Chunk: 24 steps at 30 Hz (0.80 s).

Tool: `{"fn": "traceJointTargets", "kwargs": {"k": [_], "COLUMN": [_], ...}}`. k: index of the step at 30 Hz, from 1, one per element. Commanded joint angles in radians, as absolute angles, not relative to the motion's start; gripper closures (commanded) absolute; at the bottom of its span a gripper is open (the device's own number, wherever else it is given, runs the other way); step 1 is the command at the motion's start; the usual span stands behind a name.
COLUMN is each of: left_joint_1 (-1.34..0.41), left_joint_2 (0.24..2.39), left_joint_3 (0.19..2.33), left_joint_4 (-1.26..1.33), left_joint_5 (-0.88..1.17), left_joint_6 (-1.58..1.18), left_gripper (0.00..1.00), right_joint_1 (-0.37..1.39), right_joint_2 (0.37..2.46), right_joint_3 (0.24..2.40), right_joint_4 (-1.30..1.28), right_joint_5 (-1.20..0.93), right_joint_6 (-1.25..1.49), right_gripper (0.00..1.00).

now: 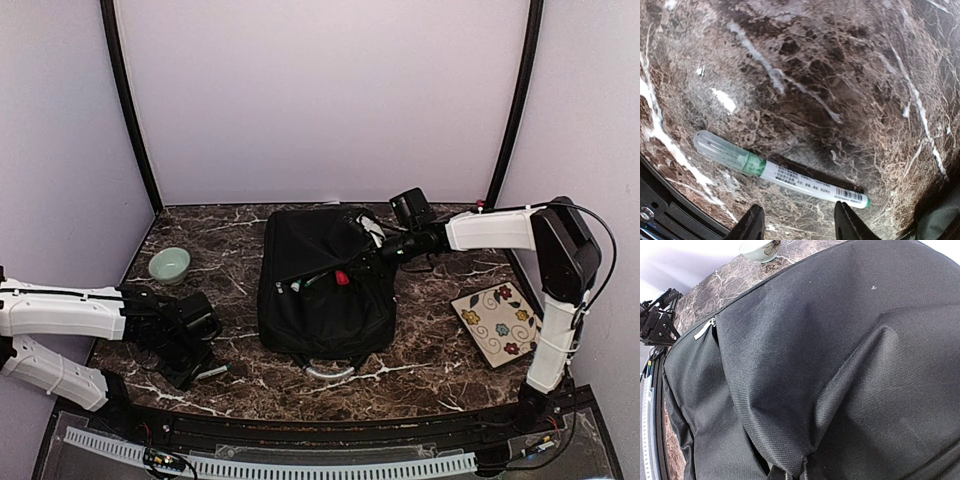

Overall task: Pack the student bag
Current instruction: Grab the pen at the corner of the board.

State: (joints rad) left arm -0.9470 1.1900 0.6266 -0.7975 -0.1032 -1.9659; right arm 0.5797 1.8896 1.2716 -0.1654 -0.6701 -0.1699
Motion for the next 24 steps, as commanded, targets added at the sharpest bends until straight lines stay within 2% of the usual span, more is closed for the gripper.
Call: {"fn": "traceJointTargets", "kwargs": {"k": [1, 14, 21, 24], "left_joint_1": [-0.943, -0.842, -0.801, -0.788], "left_joint_2": [1.184, 1.144, 1.208, 1.248], "left_joint_3": [0.599, 0.527, 0.531, 0.565], "left_joint_4": [-0.762, -0.692, -0.631, -0.636], "left_joint_5": [-0.111, -0.129, -0.121, -0.128], "left_joint_6": [-2.037, -1.977, -1.887, -1.839], "left_gripper": [0.5, 0.56, 0.72, 0.74], "right_joint_1": [0.604, 0.604, 0.604, 0.604], "right_joint_2": [1.901, 1.912, 1.912, 1.907], "right_joint_3": [1.296, 1.298, 1.299, 1.297], "right_joint_4": [-0.154, -0.154, -0.155, -0.154], "right_joint_5": [-0.729, -0.732, -0.732, -0.73], "right_joint_6": [-0.155, -0.153, -0.15, -0.15], "right_gripper": [0.98, 0.98, 0.98, 0.98]}}
